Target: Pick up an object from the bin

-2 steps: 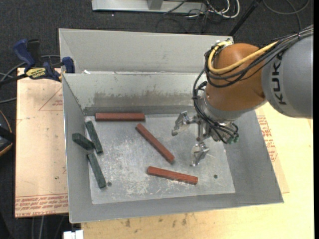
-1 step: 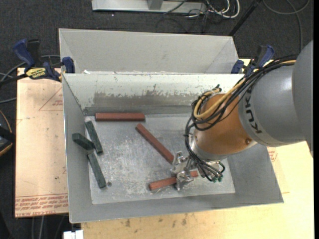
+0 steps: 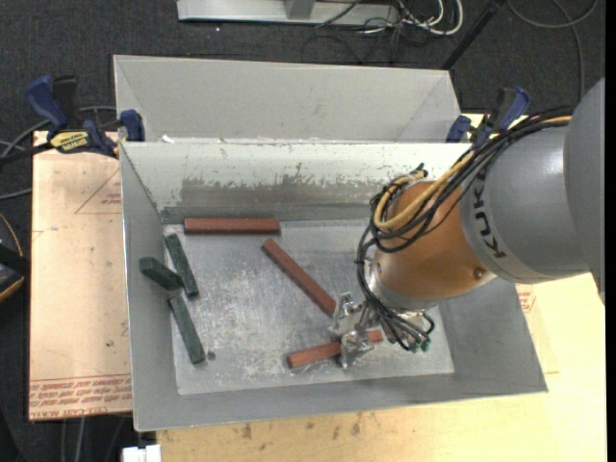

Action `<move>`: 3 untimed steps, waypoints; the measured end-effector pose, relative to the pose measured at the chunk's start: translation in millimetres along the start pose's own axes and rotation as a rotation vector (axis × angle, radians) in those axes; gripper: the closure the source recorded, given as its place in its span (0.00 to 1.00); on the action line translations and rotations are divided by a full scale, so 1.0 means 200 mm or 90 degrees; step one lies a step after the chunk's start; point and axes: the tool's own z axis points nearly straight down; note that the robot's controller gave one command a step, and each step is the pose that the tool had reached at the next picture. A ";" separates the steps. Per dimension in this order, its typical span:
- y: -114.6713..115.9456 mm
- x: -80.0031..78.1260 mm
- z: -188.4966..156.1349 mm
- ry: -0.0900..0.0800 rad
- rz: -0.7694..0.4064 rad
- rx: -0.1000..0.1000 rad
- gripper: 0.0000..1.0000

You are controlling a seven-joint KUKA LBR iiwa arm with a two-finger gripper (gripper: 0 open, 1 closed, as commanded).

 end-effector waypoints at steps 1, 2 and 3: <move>0.00 0.00 -0.01 0.001 0.000 0.000 1.00; -0.09 0.06 -0.28 0.004 -0.030 0.001 1.00; -0.09 0.06 -0.28 0.004 -0.030 0.001 1.00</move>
Offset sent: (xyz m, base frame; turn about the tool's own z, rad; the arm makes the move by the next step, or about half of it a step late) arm -0.0086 -0.0207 0.0574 -0.0493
